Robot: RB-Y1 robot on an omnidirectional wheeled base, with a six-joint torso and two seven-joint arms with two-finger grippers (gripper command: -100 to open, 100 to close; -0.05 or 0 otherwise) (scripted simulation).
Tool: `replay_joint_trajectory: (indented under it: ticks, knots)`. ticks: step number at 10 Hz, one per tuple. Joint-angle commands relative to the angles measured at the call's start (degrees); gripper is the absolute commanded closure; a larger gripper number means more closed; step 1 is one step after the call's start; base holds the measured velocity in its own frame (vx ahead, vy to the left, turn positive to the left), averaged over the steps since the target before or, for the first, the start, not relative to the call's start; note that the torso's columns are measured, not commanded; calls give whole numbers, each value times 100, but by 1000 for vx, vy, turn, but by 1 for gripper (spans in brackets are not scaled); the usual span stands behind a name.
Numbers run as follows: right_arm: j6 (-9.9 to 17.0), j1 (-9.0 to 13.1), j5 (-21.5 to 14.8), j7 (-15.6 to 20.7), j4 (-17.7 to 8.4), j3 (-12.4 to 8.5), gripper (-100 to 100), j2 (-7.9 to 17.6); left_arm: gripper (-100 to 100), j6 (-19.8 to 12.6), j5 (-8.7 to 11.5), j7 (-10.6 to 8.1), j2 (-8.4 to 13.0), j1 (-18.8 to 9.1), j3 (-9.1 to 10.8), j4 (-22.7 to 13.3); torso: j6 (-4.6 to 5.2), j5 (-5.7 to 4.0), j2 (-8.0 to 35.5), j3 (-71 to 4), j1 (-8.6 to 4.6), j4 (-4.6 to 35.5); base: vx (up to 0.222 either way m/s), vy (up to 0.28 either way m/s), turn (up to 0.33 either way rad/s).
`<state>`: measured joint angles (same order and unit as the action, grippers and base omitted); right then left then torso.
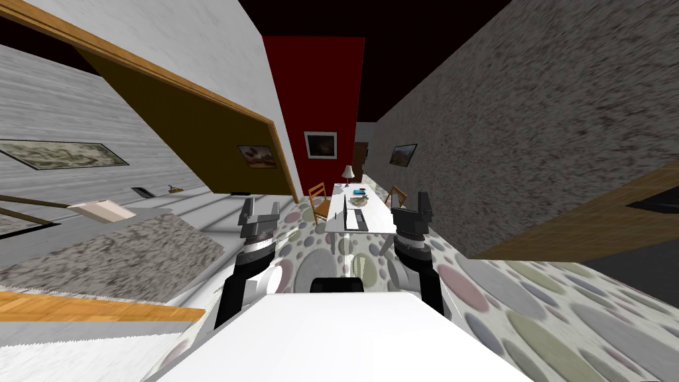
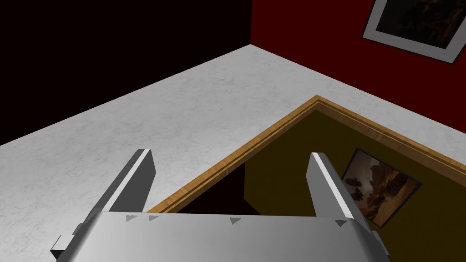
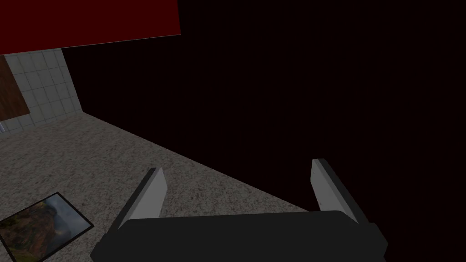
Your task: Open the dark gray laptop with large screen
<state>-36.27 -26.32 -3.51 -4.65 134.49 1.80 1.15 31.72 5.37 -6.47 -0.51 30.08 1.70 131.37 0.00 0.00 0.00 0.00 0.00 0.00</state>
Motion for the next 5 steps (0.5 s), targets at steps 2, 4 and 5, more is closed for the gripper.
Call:
replay_joint_trajectory:
  ticks: [2,4,5]
  knots:
    - [0,0,0,0,0,0,0,0,0,0,0,0,0,0,0,0,0,0,597,-1200,0,600,0,0,0]
    - [0,0,0,0,1,0,0,0,0,0,0,0,0,0,0,1,0,0,1422,-2850,0,1424,0,0,0]
    - [0,0,0,0,1,0,0,0,0,0,0,0,0,0,0,1,0,0,1845,-3692,0,1846,0,0,0]
